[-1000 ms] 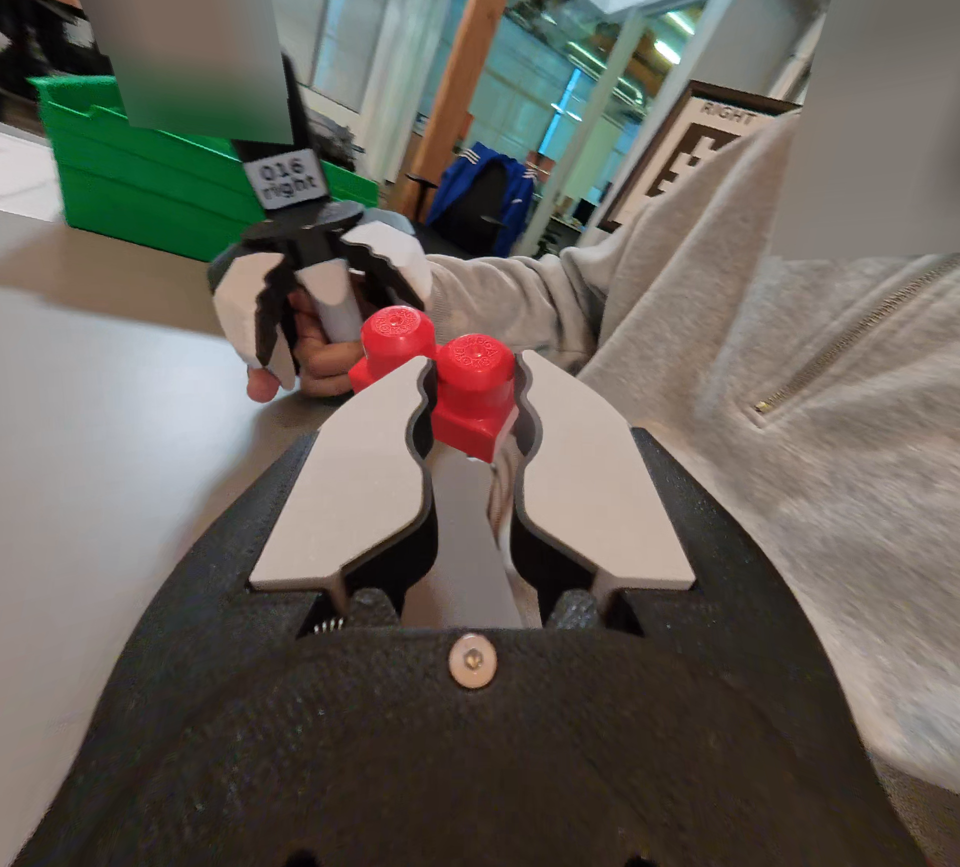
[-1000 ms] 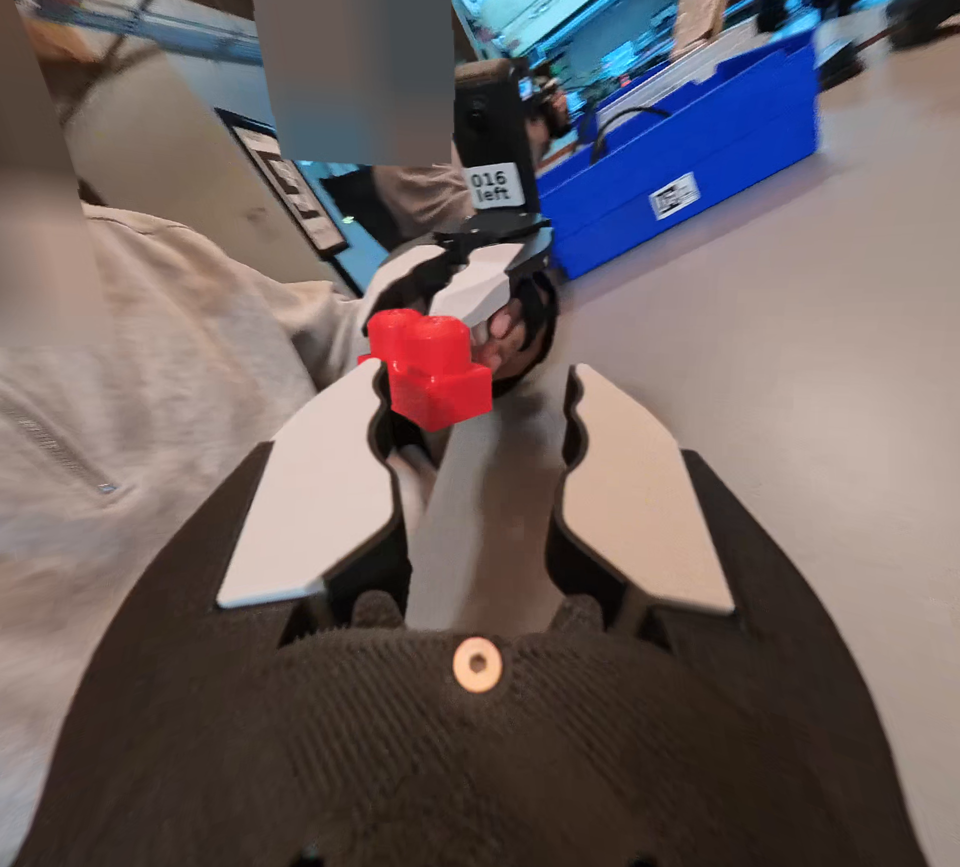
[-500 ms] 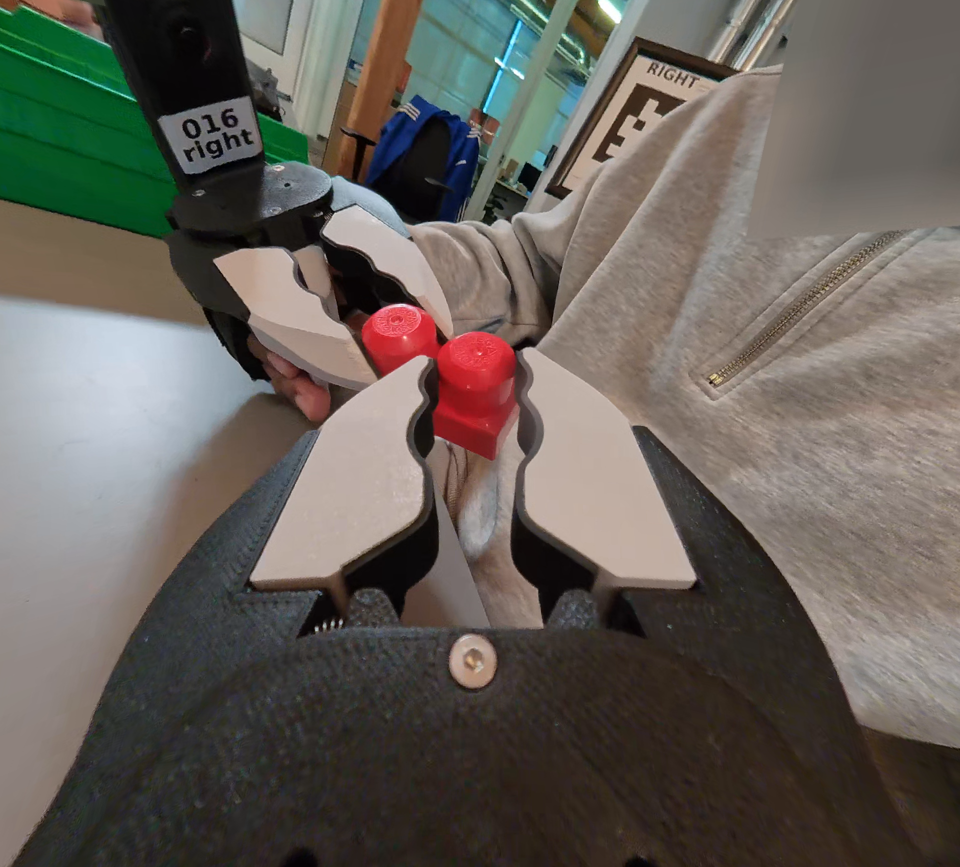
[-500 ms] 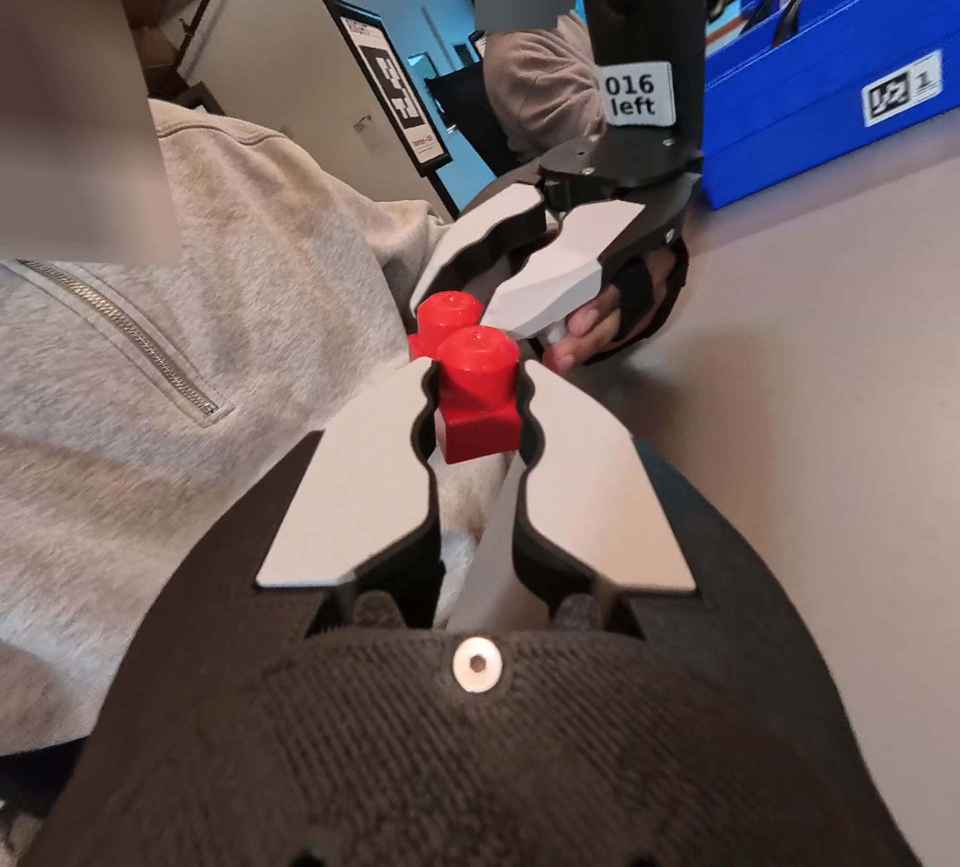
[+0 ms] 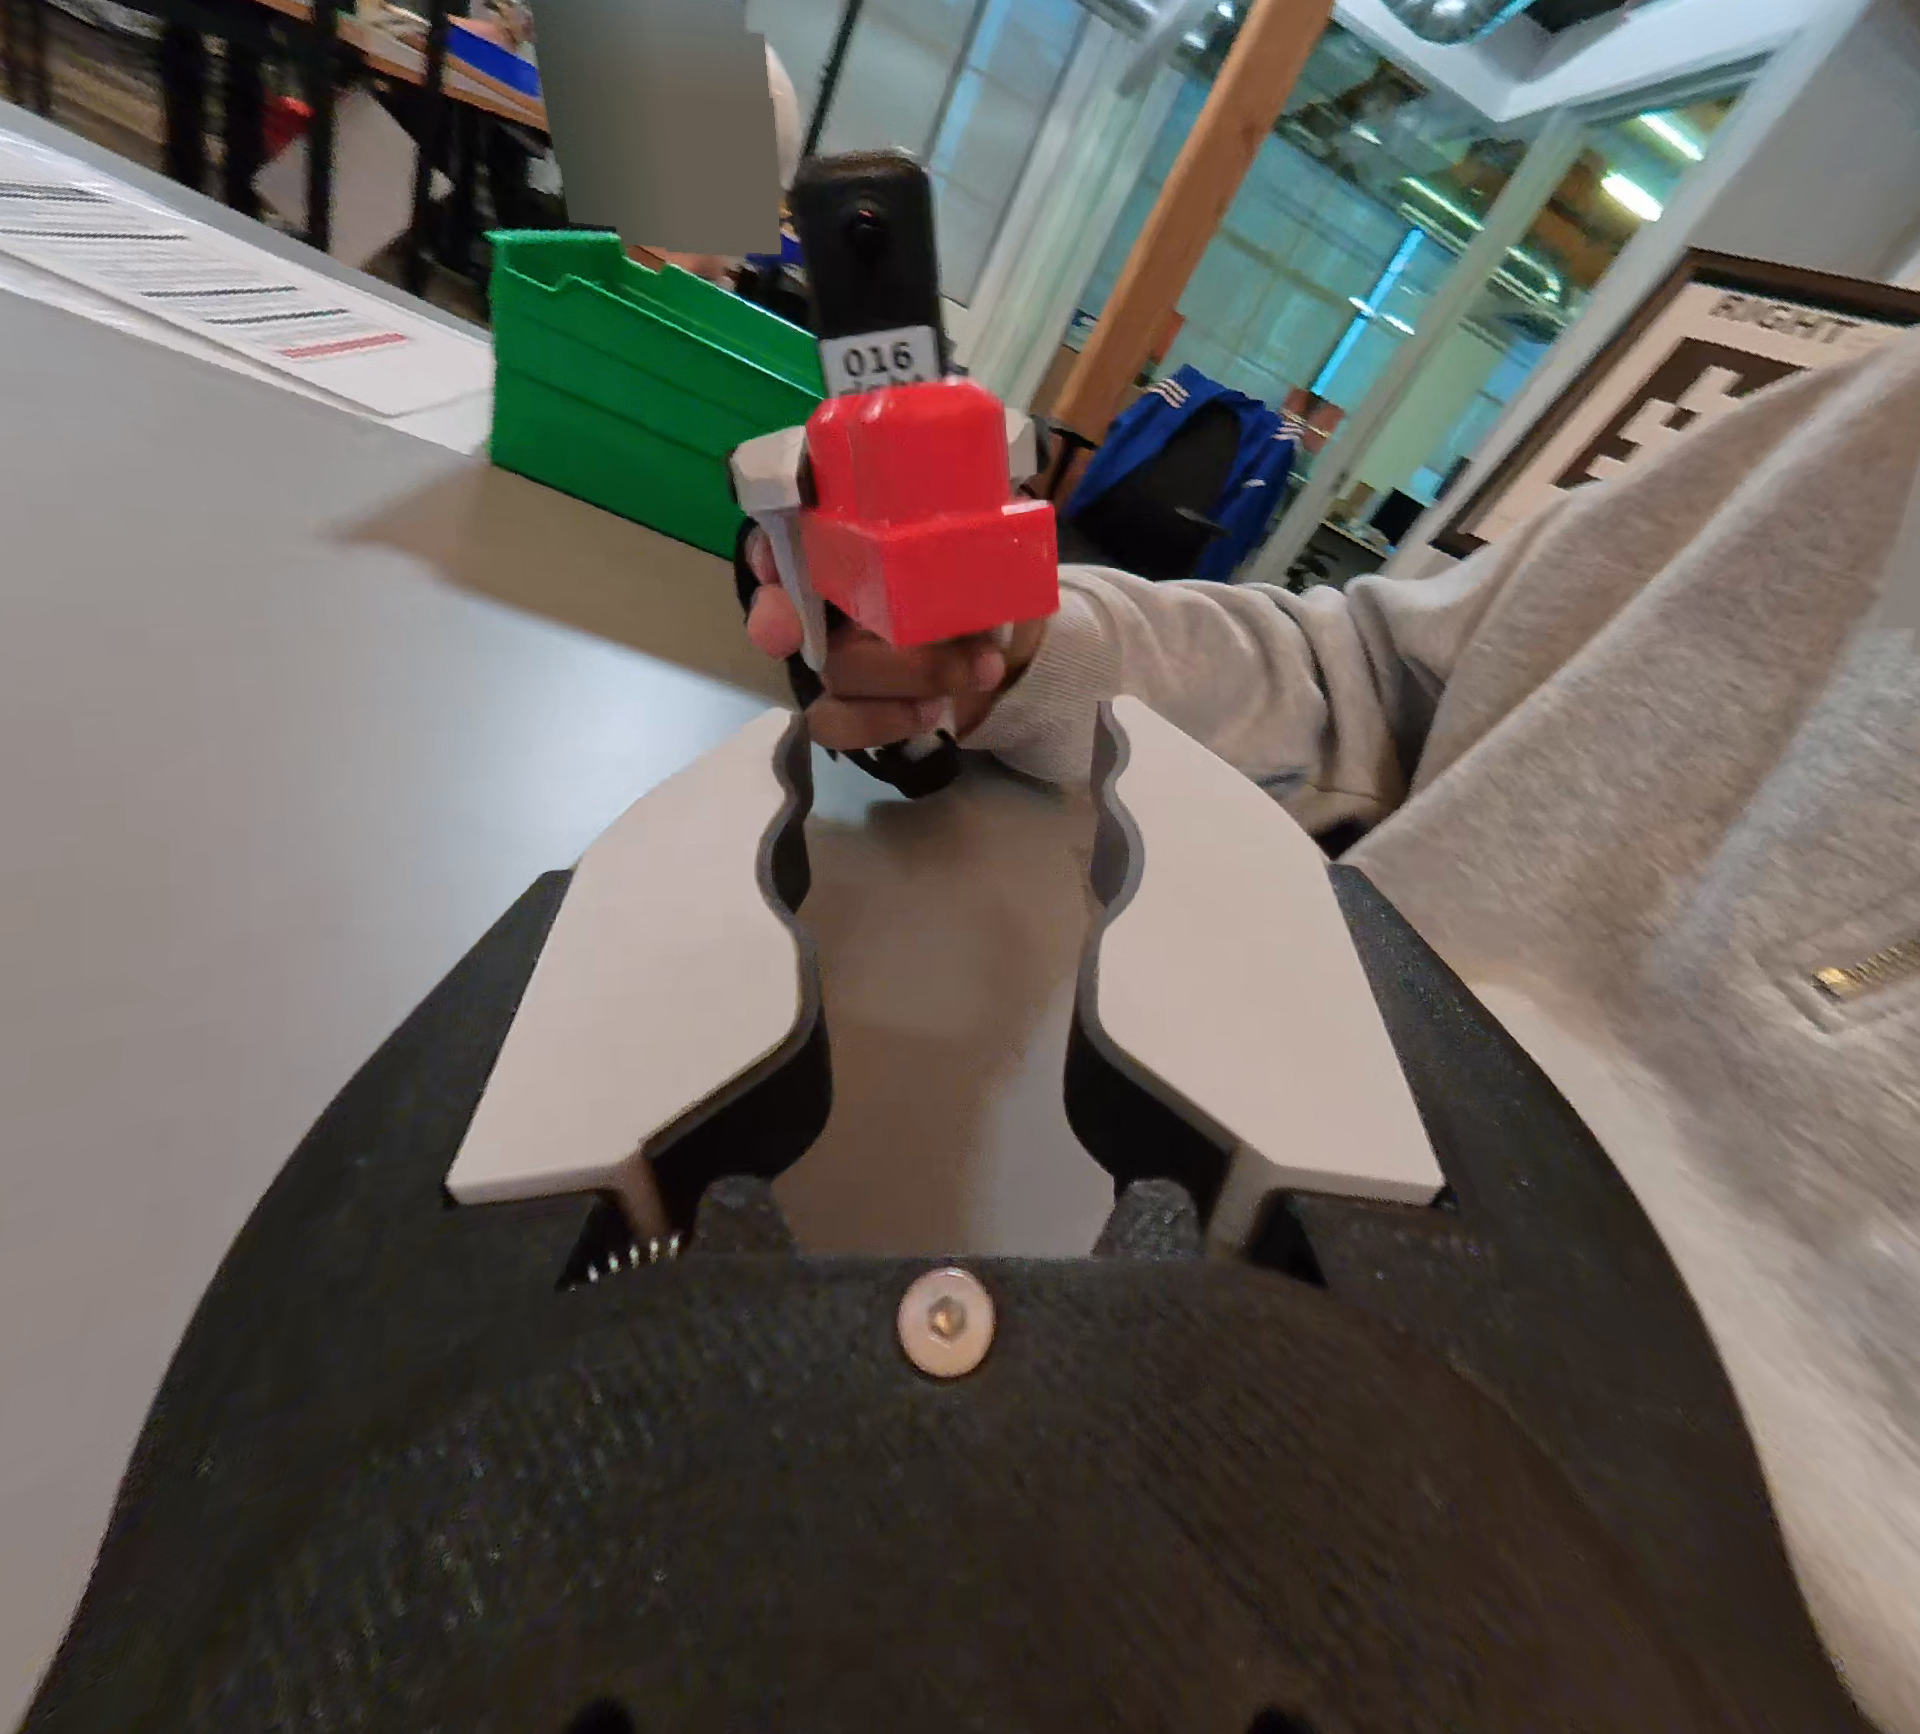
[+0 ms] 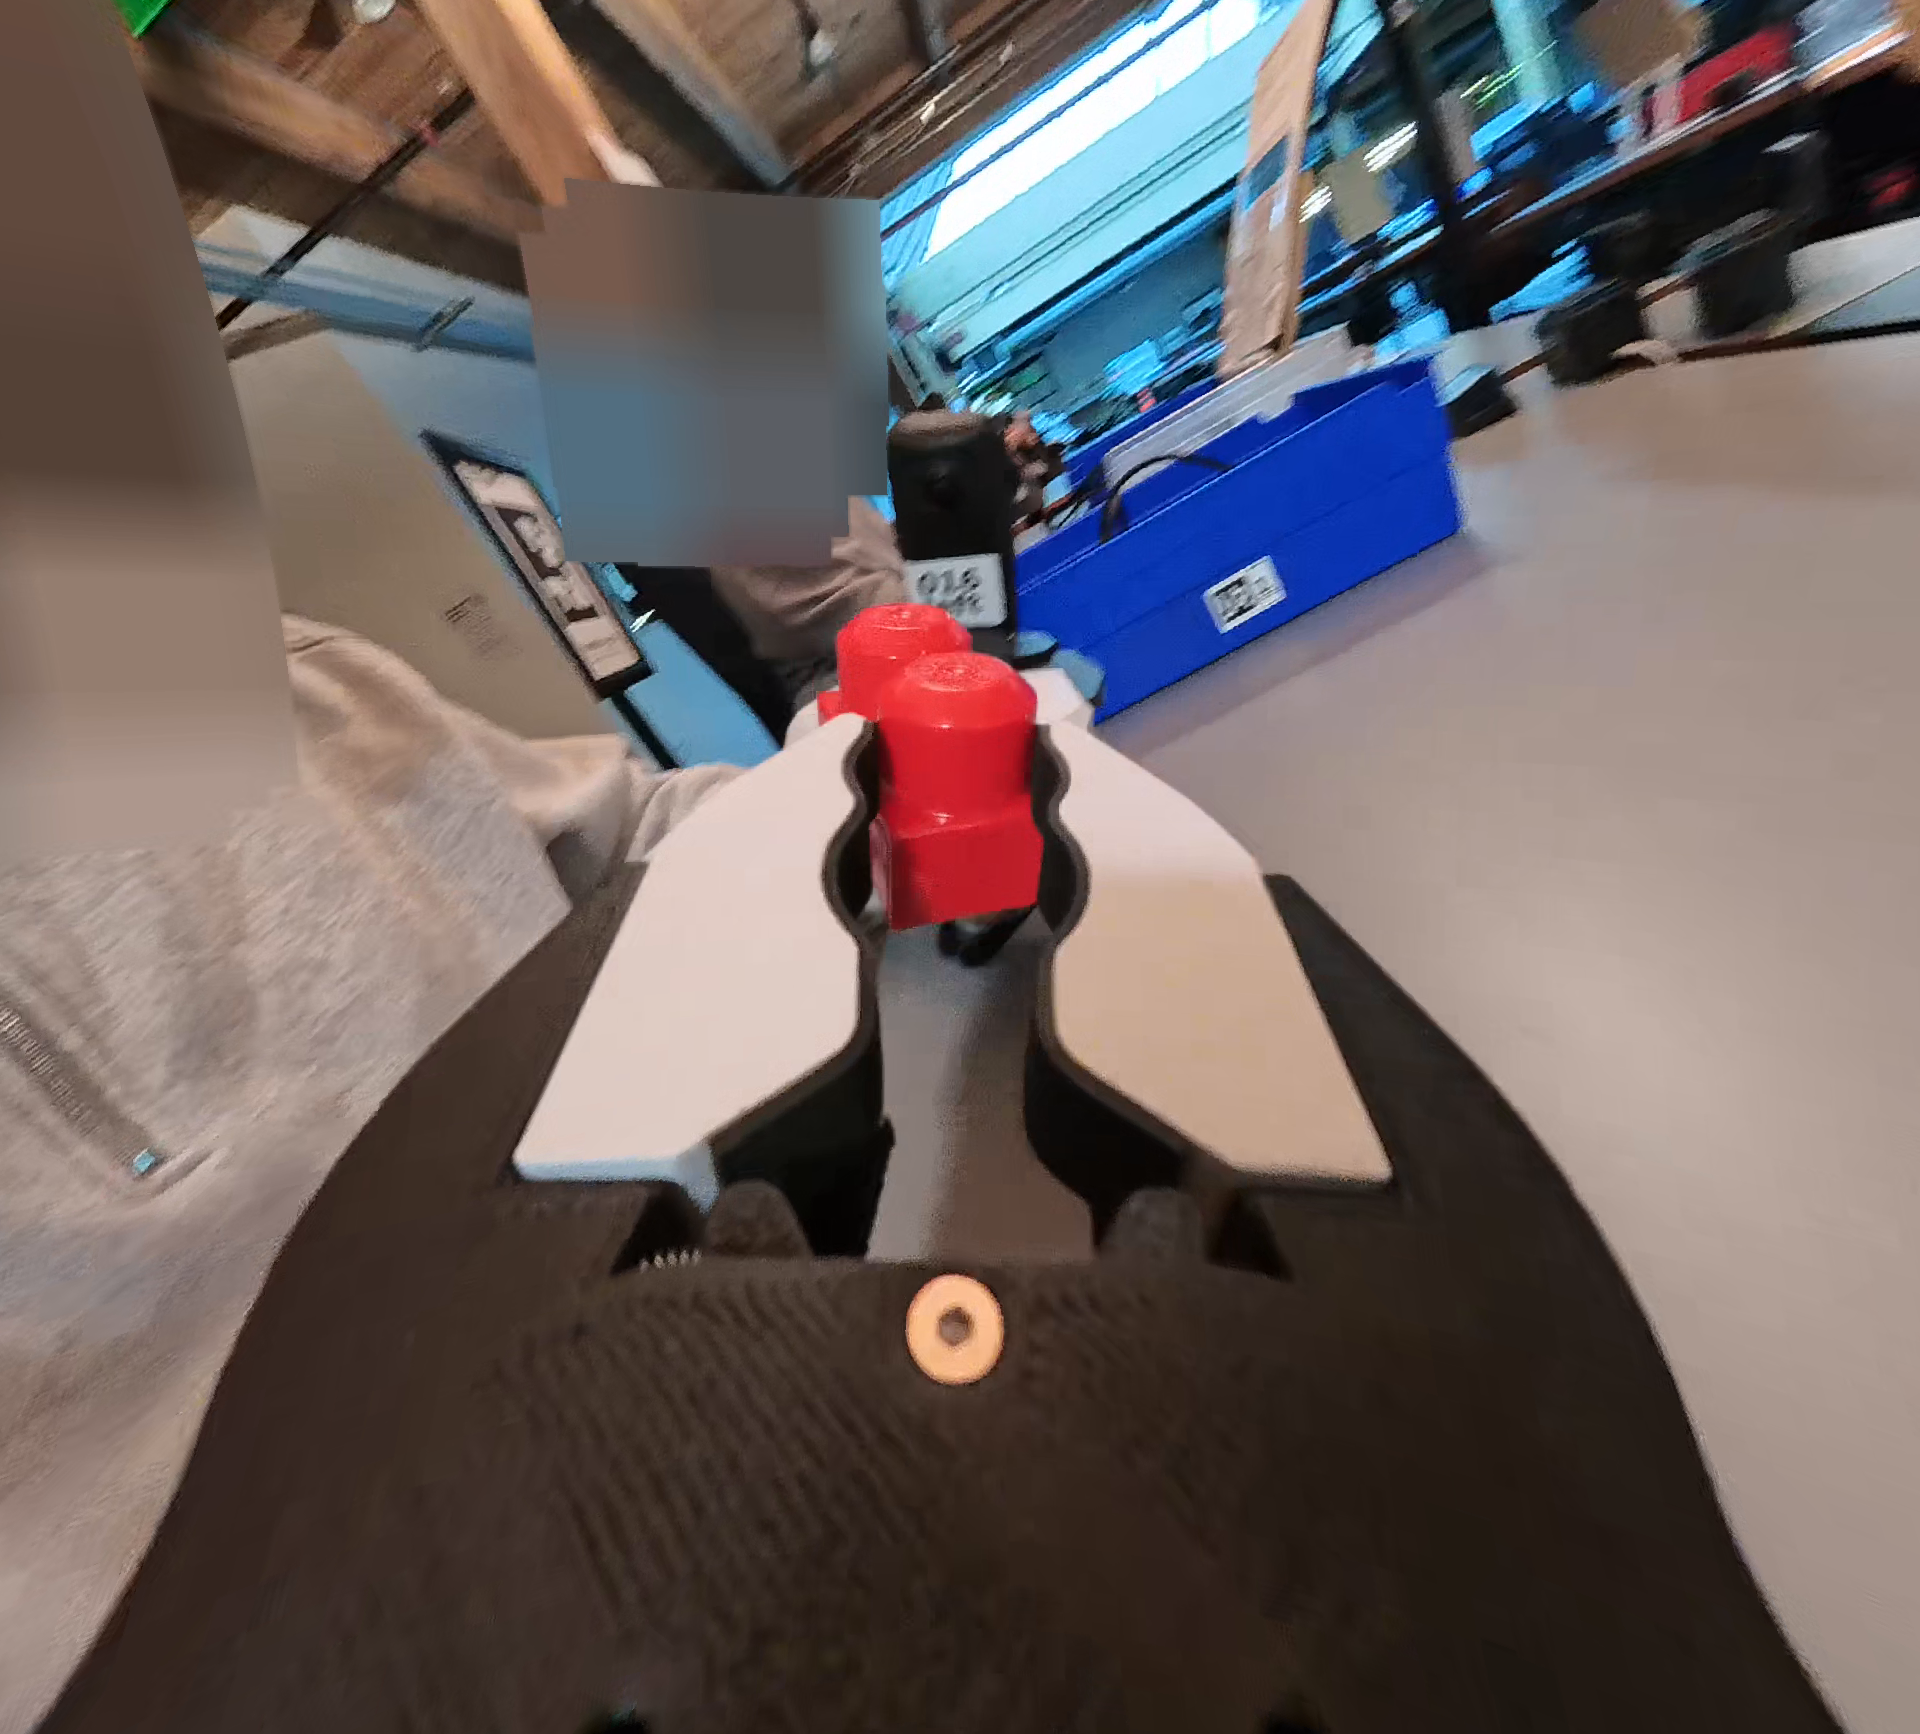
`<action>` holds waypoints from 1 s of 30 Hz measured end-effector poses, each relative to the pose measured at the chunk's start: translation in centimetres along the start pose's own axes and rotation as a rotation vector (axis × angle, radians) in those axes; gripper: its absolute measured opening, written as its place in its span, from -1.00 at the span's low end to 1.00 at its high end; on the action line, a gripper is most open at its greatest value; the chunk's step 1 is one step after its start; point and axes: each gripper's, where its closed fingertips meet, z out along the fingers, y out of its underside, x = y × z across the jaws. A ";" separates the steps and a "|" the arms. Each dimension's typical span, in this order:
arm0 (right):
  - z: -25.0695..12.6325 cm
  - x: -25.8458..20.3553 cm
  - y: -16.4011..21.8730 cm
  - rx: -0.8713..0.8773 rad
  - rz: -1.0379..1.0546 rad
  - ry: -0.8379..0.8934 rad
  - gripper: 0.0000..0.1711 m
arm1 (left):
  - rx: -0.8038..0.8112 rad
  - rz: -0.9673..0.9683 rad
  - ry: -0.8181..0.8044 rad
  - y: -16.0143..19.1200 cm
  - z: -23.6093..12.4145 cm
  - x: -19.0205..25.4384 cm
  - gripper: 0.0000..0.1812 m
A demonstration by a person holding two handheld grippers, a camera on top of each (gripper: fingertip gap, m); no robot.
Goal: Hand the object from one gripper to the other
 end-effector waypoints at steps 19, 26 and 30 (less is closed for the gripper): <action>1.7 2.0 0.3 0.123 0.005 0.279 -0.67 | 0.254 -0.197 -0.106 -2.4 -0.6 -2.3 -0.47; 2.2 1.8 1.0 0.105 0.019 0.272 -0.67 | 0.240 -0.177 -0.121 -2.3 -0.5 -2.4 -0.61; 2.4 1.6 1.3 0.089 0.012 0.259 -0.67 | 0.246 -0.142 -0.135 -2.6 -0.8 -2.4 -0.61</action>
